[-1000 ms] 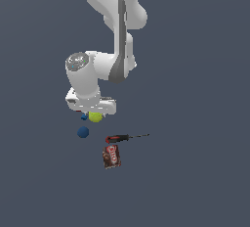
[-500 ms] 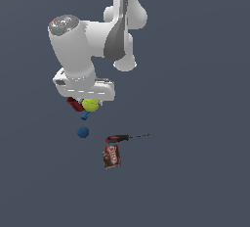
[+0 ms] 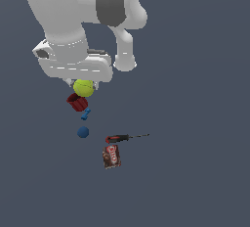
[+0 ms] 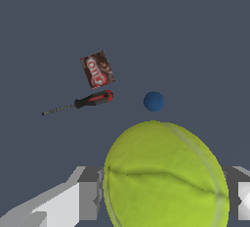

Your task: Pick up a designated object from a clutter of objects.

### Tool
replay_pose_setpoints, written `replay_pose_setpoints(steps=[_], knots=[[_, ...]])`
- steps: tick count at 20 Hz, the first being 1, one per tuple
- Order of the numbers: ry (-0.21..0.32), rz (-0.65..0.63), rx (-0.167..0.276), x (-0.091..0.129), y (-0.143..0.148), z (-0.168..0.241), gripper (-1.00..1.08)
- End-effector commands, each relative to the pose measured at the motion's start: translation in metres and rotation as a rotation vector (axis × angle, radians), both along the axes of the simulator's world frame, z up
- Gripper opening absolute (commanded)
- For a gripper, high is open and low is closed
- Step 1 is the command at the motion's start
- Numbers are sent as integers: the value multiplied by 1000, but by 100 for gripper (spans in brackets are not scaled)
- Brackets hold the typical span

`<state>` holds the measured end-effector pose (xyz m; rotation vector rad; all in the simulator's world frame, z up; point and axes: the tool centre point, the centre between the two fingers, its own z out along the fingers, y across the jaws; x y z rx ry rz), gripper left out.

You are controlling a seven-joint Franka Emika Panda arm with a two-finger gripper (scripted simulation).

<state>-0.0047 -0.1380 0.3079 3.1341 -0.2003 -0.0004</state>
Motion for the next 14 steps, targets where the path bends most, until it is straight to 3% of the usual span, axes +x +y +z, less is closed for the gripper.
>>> replay_pose_setpoints(steps=[1, 14], knots=[[0, 0, 0, 2, 0, 23, -100], [0, 1, 1, 12, 0, 85, -100]])
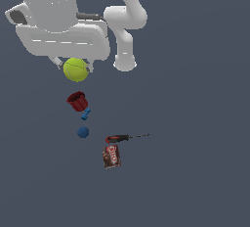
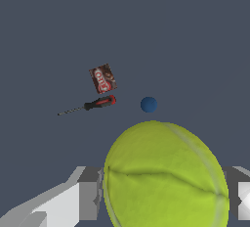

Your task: Pick up a designated object from a clutter of objects.

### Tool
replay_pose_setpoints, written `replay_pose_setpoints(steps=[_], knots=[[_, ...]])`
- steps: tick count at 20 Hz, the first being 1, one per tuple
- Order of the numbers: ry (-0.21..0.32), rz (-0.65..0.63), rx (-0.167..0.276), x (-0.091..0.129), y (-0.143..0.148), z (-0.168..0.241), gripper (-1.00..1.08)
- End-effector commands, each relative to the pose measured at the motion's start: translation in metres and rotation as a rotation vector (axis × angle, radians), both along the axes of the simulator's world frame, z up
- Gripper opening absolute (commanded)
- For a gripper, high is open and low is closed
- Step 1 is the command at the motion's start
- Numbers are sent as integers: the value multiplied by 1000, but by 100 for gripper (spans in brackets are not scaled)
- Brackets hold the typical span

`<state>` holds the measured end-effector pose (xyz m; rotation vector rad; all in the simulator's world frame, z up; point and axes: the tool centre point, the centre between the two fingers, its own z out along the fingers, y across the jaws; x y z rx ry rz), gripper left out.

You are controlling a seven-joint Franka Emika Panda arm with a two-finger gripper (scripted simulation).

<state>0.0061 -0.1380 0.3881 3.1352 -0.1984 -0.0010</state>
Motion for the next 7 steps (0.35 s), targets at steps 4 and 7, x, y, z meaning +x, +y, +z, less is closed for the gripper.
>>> replay_pose_setpoints(steps=[4, 7], knots=[[-1, 0, 0, 2, 0, 6, -100], [-1, 0, 0, 2, 0, 4, -100]])
